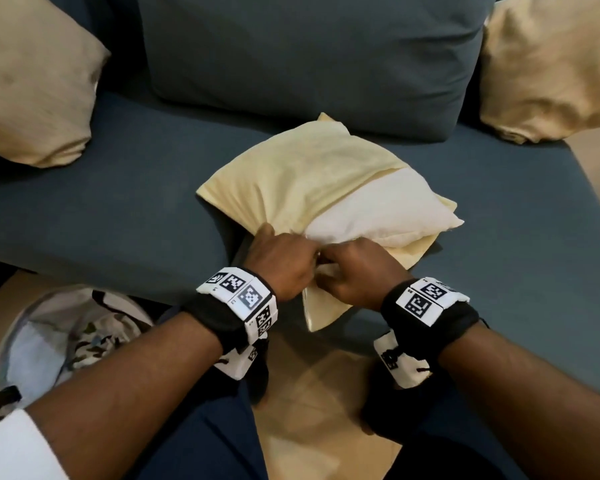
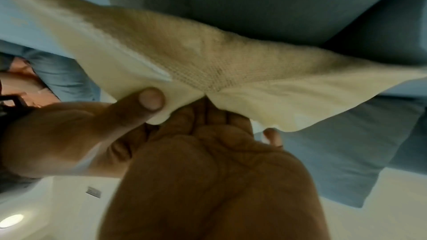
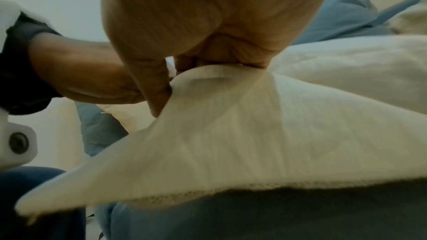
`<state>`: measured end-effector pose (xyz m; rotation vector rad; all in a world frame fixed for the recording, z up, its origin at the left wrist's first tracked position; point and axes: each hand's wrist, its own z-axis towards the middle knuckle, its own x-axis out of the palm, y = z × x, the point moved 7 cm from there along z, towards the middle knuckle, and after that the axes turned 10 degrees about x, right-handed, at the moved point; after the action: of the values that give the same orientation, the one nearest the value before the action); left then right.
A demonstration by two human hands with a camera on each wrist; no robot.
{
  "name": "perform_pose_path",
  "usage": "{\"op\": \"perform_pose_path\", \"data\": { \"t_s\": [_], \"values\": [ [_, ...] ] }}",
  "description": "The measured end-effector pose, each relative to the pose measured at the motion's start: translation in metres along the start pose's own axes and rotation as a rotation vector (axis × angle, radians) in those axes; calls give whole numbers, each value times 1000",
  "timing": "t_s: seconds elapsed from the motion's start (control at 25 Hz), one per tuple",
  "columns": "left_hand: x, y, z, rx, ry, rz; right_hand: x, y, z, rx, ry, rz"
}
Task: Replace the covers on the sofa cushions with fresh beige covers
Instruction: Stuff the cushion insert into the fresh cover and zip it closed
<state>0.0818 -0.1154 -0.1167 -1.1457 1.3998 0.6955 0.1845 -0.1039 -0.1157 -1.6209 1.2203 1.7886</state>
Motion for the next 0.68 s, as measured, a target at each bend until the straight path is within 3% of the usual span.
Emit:
{"op": "perform_pose_path", "data": {
  "t_s": [0.08, 0.24, 0.4, 0.48, 0.56, 0.64, 0.68],
  "values": [
    [5, -3, 3, -22, 125, 177, 0, -13, -2, 34, 105, -74],
    [2, 21, 2, -81, 197, 389, -13, -92, -3, 252, 360, -392],
    [-15, 44, -4, -166, 232, 419, -52, -142, -7, 274, 218, -723],
    [-38, 33, -5, -155, 183, 487, -54, -136, -10, 225, 184, -727],
    [-67, -1, 3, -101, 26, 461, -51, -120, -15, 176, 130, -708],
    [-78, -46, 27, 97, -184, 296, -48, -105, -22, 165, 85, -677],
    [-73, -67, 41, 229, -221, 177, -48, -99, -26, 182, 81, -645]
  ]
}}
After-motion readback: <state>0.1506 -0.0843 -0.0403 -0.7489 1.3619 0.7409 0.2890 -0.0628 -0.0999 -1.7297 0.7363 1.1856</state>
